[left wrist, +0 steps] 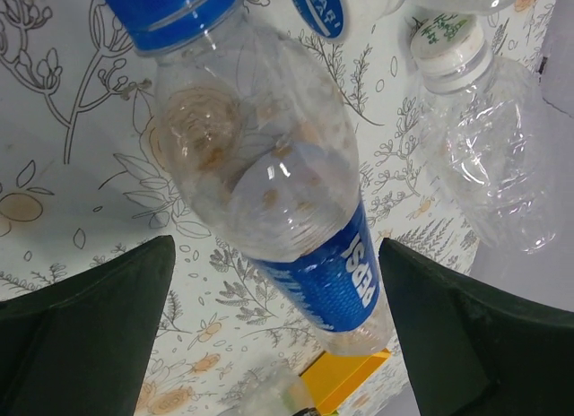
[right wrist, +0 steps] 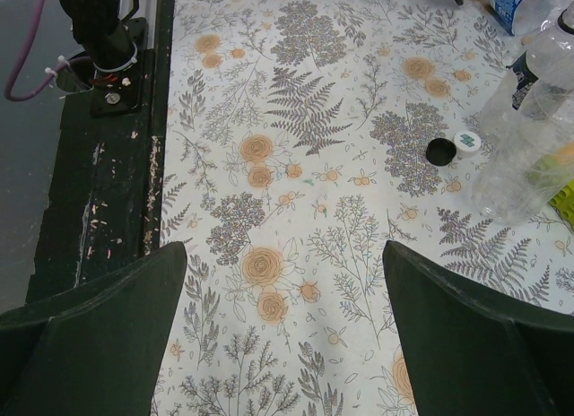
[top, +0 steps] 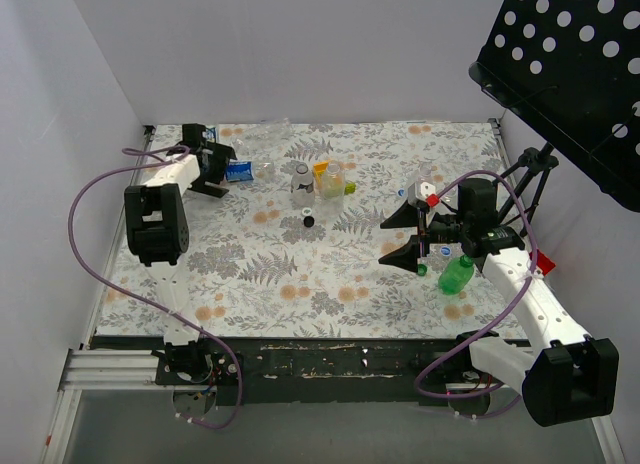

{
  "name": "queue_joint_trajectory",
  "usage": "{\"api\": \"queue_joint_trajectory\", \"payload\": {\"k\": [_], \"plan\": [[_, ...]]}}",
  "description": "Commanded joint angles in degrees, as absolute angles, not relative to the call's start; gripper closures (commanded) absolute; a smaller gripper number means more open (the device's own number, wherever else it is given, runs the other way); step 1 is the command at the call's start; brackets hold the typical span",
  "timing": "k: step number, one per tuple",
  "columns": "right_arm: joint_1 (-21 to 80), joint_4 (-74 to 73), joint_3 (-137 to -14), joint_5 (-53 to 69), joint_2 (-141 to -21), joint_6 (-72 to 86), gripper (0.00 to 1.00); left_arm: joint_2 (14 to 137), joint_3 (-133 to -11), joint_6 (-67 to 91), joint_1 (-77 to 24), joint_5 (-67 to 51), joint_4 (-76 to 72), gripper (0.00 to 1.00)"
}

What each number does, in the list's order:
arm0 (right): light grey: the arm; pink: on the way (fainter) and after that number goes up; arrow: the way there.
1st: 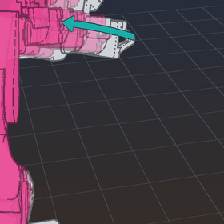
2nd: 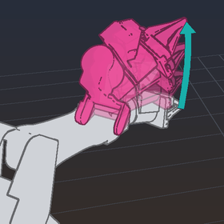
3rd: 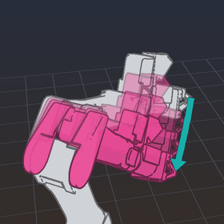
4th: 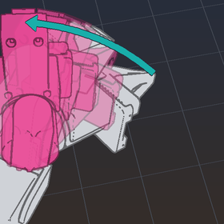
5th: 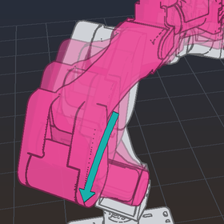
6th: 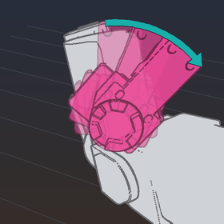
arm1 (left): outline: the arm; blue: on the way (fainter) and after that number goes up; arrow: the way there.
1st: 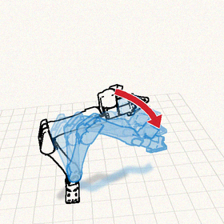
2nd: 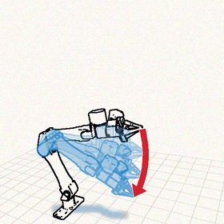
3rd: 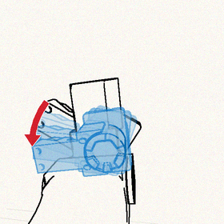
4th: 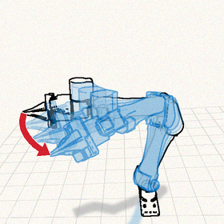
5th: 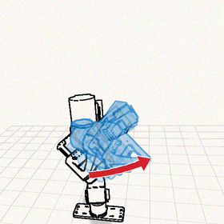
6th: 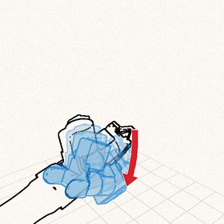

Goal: Unscrew the bottle caps
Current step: Pick up the plastic bottle at the center of the board.

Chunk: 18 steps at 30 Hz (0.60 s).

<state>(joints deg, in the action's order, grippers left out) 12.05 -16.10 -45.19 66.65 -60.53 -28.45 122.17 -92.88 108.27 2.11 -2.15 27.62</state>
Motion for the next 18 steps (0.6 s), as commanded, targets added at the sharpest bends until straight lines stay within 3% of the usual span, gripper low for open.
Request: {"api": "queue_joint_trajectory", "payload": {"k": [1, 9, 18], "plan": [[11.78, -14.33, -45.53, 68.29, -60.03, -28.04, 0.02, 124.53, -97.29, 111.35, 1.5, -0.79, 31.46, 0.02], [11.78, -13.98, -44.91, 68.47, -59.33, -27.86, 0.02, 128.58, -104.85, 112.32, 0.88, 6.58, 43.15, 0.05], [11.69, -13.89, -44.56, 68.64, -58.71, -27.77, 0.02, 126.65, -100.9, 112.76, -1.14, 8.61, 43.59, 0.24]]}}
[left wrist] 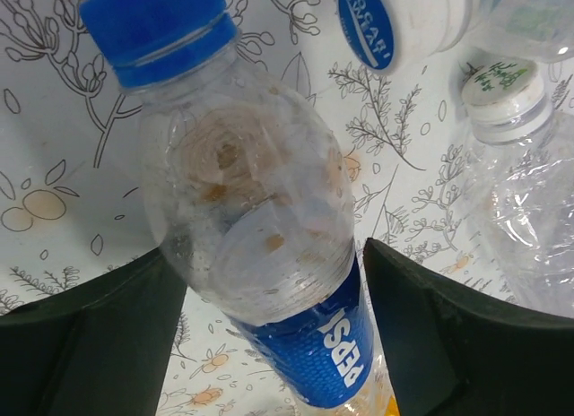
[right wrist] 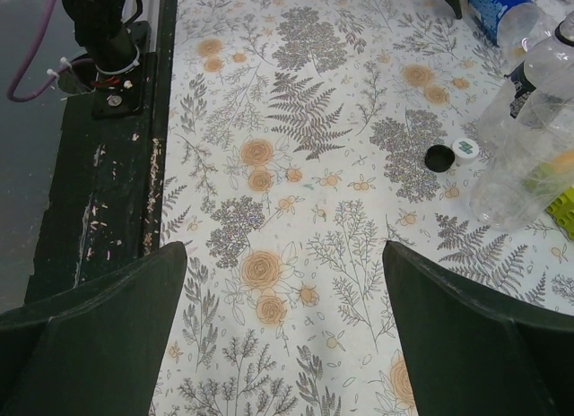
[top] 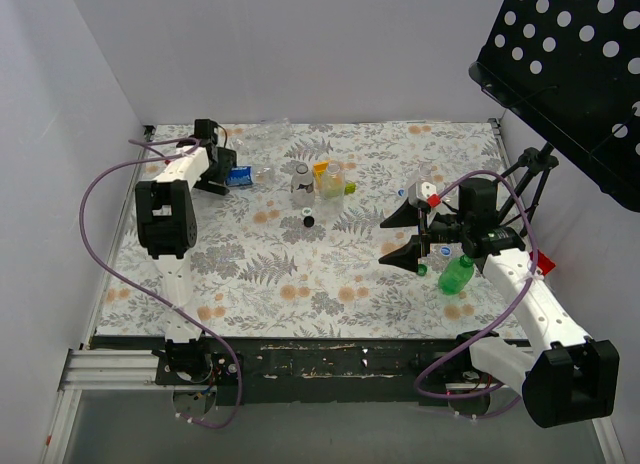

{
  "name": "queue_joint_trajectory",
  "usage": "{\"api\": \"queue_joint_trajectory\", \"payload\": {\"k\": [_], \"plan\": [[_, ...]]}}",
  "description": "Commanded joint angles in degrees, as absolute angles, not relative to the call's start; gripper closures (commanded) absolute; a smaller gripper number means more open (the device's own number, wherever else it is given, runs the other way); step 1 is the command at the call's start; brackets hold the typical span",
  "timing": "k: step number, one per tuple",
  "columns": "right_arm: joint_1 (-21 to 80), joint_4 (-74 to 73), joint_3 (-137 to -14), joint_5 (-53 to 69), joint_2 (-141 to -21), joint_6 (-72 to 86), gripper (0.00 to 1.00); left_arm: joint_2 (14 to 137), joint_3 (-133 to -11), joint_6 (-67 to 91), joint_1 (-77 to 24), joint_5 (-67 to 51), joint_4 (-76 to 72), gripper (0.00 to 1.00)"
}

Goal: Unscrew the bottle caps
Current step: Pick up the plastic bottle at the center of the board.

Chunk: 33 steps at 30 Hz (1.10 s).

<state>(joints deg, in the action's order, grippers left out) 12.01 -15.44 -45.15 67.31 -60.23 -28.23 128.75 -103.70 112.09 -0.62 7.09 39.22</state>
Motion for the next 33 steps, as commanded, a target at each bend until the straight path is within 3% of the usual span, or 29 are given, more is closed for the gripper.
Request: {"api": "queue_joint_trajectory", "payload": {"k": [1, 17, 24, 33], "plan": [[11.69, -13.89, -44.56, 68.64, -58.71, -27.77, 0.02, 126.04, -100.29, 112.76, -1.14, 8.53, 43.51, 0.25], [11.43, -13.54, -44.47, 68.91, -57.83, -27.25, 0.02, 105.74, -70.94, 110.13, -1.06, 8.17, 35.25, 0.31], [11.16, -13.27, -44.3, 69.17, -57.48, -26.9, 0.02, 102.75, -66.89, 106.71, -1.14, 8.87, 34.45, 0.3], [10.9, -12.92, -44.03, 69.35, -57.13, -26.46, 0.02, 104.24, -68.29, 102.75, -1.14, 9.67, 37.79, 0.18]]}}
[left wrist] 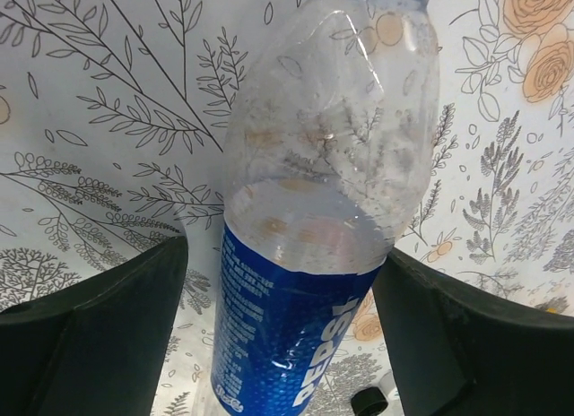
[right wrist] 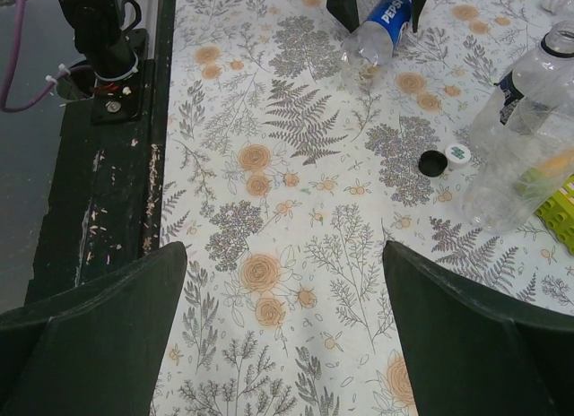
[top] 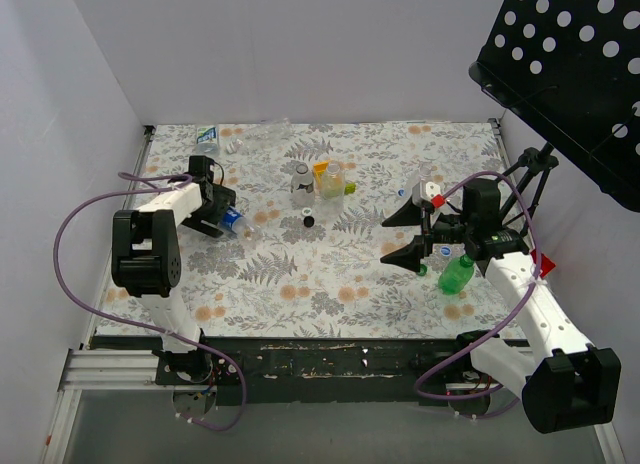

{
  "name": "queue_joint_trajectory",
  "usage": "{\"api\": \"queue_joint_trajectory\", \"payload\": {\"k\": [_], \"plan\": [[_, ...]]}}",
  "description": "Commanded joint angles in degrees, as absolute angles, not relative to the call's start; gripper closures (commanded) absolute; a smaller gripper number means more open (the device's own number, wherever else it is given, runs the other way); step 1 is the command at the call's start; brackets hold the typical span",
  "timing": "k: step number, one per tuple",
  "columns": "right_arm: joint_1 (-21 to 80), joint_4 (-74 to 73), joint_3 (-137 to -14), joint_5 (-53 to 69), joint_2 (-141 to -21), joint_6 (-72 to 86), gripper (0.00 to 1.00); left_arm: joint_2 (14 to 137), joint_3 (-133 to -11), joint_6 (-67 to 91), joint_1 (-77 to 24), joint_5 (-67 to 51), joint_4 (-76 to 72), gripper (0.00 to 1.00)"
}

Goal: Unscrew the bottle caps
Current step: Pick up the plastic bottle at the center of the board.

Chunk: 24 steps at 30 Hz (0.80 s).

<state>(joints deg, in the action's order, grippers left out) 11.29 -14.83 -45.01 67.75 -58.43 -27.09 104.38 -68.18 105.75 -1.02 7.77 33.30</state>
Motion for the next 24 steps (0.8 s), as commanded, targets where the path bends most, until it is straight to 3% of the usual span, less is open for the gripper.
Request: {"api": "queue_joint_trajectory", "payload": {"k": [1, 7, 11, 14, 20, 24], "plan": [[10.81, -12.92, -44.03, 69.35, -57.04, -26.46, 0.02, 104.15, -68.2, 102.4, -1.14, 9.23, 37.79, 0.18], [10.72, -12.74, -43.95, 69.43, -56.78, -26.28, 0.02, 102.4, -66.8, 101.16, -1.14, 7.65, 37.44, 0.21], [10.55, -12.48, -43.86, 69.61, -56.78, -26.1, 0.02, 100.81, -64.78, 100.72, -1.14, 5.46, 35.69, 0.29], [10.72, -12.48, -43.86, 69.7, -56.69, -26.02, 0.02, 100.2, -63.37, 100.46, -1.14, 3.61, 34.02, 0.38], [10.46, -12.57, -43.77, 69.7, -56.25, -26.01, 0.02, 96.6, -59.68, 97.3, -1.14, 0.35, 29.19, 0.69], [10.46, -12.57, -43.86, 69.87, -56.34, -25.93, 0.02, 91.07, -55.91, 90.9, -1.06, -2.55, 24.09, 0.77]]}}
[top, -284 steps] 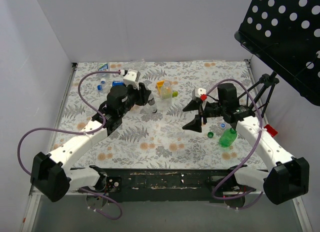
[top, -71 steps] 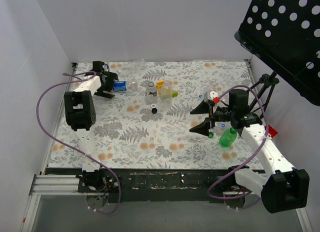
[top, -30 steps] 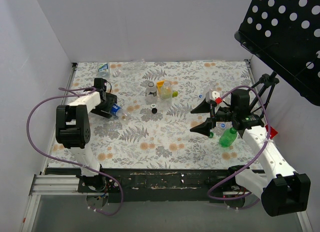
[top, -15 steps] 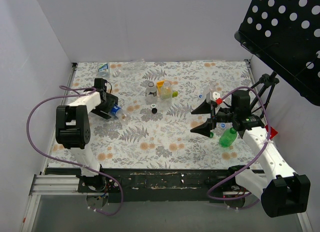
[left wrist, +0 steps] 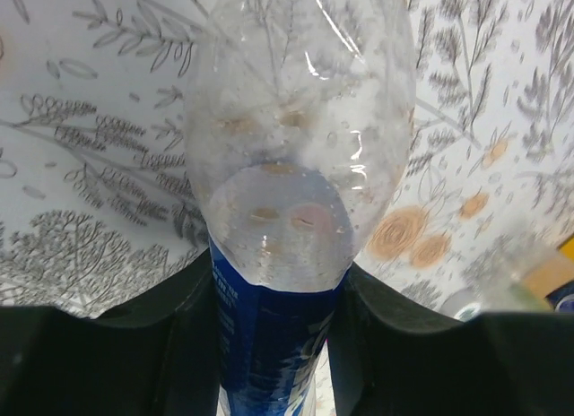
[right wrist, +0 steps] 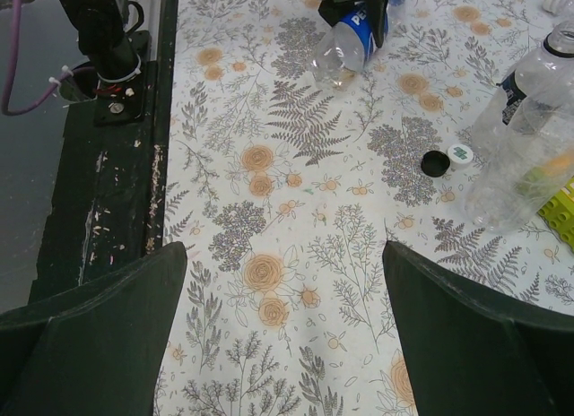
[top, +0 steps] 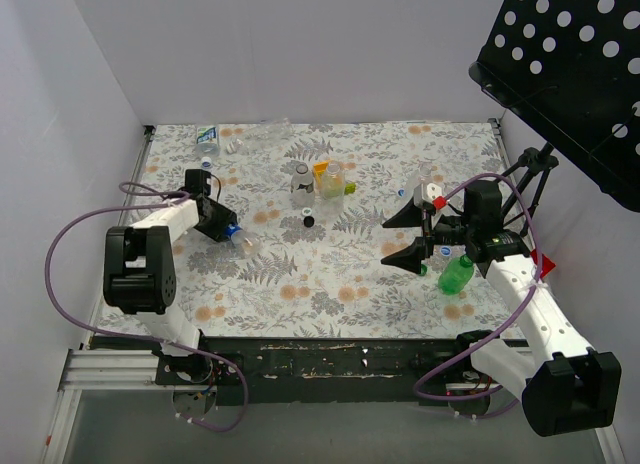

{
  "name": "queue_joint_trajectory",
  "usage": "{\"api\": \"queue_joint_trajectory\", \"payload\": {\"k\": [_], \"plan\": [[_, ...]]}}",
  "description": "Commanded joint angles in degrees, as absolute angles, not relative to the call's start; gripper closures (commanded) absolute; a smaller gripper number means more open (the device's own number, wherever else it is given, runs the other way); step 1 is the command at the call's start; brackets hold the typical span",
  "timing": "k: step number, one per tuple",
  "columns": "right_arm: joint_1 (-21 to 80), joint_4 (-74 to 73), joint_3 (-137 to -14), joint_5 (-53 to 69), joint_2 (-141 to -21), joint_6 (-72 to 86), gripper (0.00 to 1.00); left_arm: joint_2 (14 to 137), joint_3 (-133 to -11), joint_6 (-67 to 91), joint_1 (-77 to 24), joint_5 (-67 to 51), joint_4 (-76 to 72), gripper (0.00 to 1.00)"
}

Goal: Unscrew the bottle caps
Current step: Pick up the plastic bottle at the center of the board.

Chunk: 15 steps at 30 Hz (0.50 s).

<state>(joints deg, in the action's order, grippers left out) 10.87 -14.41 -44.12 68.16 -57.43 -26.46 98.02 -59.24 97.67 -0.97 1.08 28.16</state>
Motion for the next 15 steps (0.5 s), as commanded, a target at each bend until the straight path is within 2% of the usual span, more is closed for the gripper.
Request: {"api": "queue_joint_trajectory", "payload": {"k": [1, 8, 15], "plan": [[10.46, -12.57, -43.86, 69.87, -56.34, -25.93, 0.02, 89.49, -54.77, 89.75, -1.05, -2.29, 22.95, 0.77], [10.28, -12.74, -44.12, 69.87, -56.34, -25.75, 0.02, 81.13, -50.45, 79.12, -0.97, -2.37, 19.87, 0.8], [10.37, -14.67, -45.17, 69.52, -56.51, -26.45, 0.02, 70.51, -45.97, 65.06, -0.97, -13.08, 13.99, 0.82]]}}
